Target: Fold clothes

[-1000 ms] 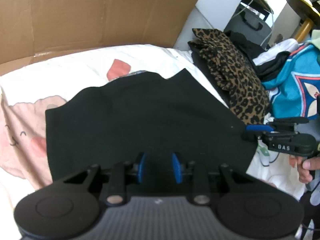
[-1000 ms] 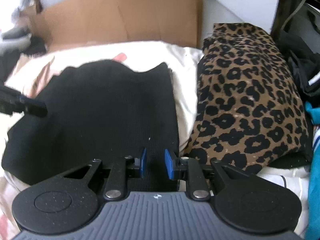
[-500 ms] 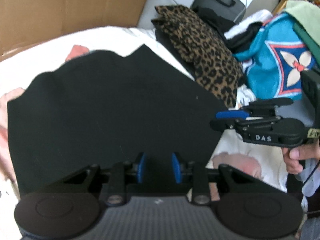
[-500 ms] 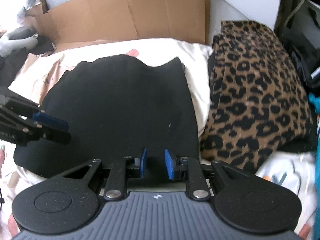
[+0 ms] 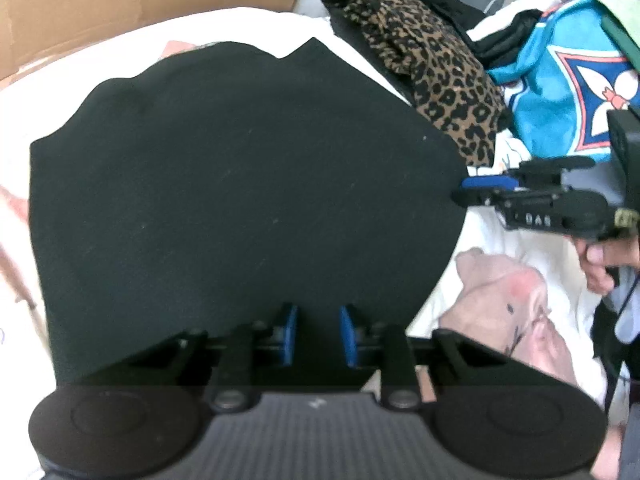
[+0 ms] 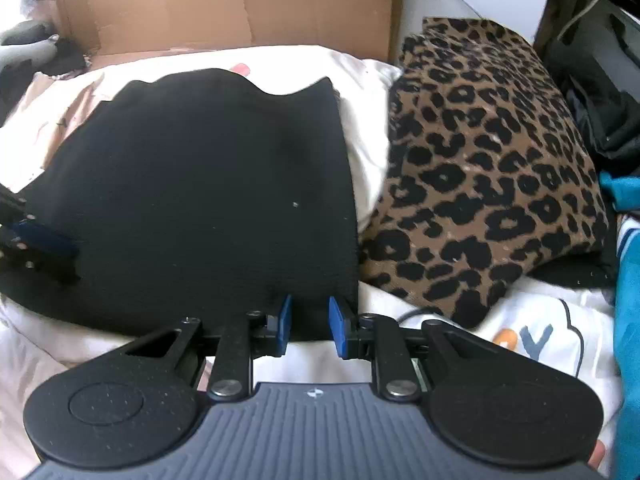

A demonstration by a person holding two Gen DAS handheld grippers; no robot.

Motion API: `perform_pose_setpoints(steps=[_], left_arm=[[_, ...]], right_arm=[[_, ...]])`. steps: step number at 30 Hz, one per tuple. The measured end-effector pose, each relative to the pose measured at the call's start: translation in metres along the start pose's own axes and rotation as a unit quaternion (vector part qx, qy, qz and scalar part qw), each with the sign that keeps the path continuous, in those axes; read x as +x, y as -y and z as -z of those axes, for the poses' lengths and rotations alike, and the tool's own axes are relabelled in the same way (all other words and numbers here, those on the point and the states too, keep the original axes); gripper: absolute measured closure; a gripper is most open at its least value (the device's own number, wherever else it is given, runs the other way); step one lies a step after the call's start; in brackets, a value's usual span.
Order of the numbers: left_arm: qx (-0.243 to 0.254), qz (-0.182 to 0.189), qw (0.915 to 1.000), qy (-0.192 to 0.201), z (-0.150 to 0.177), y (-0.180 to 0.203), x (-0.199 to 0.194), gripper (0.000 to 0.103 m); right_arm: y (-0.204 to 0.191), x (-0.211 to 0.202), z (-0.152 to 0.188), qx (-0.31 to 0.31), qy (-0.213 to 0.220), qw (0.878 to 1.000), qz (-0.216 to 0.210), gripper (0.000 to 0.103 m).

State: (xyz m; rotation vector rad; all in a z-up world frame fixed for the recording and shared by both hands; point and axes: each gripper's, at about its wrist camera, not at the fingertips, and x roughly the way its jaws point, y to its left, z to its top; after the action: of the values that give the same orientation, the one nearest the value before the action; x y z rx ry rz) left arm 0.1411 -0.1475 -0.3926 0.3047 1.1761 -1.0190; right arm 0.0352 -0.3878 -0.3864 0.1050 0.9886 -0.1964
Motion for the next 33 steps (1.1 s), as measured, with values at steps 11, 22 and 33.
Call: perform_pose_setpoints(steps=[11, 22, 33], left_arm=[[-0.019, -0.002, 0.9997, -0.018, 0.029, -0.025, -0.023, 0.080], [-0.058, 0.000, 0.9983, -0.002, 0.048, -0.049, -0.068, 0.080], [-0.105, -0.012, 0.9941, 0.025, 0.039, -0.067, -0.077, 0.080]], right_arm=[[-0.003, 0.003, -0.004, 0.000, -0.010, 1.000, 0.007, 0.077], [-0.018, -0.019, -0.031, 0.025, 0.028, 0.999, -0.005, 0.076], [-0.082, -0.010, -0.031, -0.021, 0.008, 0.995, -0.102, 0.075]])
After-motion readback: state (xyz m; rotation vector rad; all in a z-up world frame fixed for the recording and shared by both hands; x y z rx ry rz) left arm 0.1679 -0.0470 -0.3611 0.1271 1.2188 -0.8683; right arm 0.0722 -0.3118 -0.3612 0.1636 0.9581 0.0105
